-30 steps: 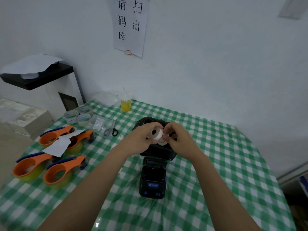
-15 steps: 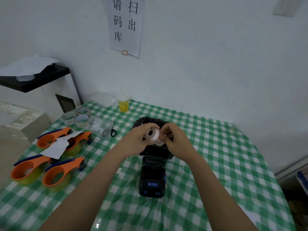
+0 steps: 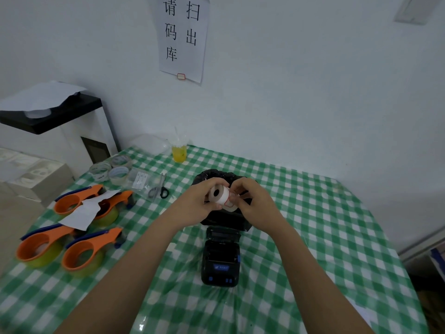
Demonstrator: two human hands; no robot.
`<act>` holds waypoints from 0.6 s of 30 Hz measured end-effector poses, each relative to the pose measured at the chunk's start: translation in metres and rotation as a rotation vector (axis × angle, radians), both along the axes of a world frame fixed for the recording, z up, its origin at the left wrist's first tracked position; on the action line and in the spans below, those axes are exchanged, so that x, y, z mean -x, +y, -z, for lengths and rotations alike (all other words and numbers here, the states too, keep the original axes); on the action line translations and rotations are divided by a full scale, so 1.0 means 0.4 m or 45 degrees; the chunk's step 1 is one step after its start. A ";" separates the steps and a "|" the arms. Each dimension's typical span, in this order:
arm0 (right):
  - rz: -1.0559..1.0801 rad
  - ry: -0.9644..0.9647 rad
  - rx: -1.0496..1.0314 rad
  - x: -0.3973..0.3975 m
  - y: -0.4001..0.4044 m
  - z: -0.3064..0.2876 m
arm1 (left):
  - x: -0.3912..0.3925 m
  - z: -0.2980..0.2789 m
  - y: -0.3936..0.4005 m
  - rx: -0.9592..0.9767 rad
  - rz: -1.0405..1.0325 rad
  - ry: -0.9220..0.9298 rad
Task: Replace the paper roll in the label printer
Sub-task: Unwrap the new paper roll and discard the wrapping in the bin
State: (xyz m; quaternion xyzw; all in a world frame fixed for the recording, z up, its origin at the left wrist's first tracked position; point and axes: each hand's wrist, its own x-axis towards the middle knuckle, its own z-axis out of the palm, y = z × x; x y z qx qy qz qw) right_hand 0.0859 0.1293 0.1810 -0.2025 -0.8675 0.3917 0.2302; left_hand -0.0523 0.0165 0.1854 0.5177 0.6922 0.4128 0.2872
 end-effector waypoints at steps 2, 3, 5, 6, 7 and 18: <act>0.000 -0.002 0.014 -0.001 0.002 -0.001 | -0.001 -0.001 -0.001 -0.001 0.004 -0.019; -0.002 0.004 0.038 -0.002 0.003 -0.002 | -0.001 -0.002 -0.001 -0.002 0.004 -0.028; -0.011 0.016 0.085 -0.004 0.003 -0.005 | -0.002 -0.002 -0.002 -0.006 -0.002 -0.039; -0.011 0.016 0.096 -0.004 0.003 -0.007 | -0.002 -0.002 -0.003 -0.006 -0.004 -0.041; -0.004 0.011 0.097 -0.004 0.003 -0.008 | -0.002 -0.001 -0.004 -0.004 -0.003 -0.046; 0.091 0.027 -0.190 -0.001 0.005 -0.005 | -0.014 -0.013 -0.002 -0.044 0.003 -0.118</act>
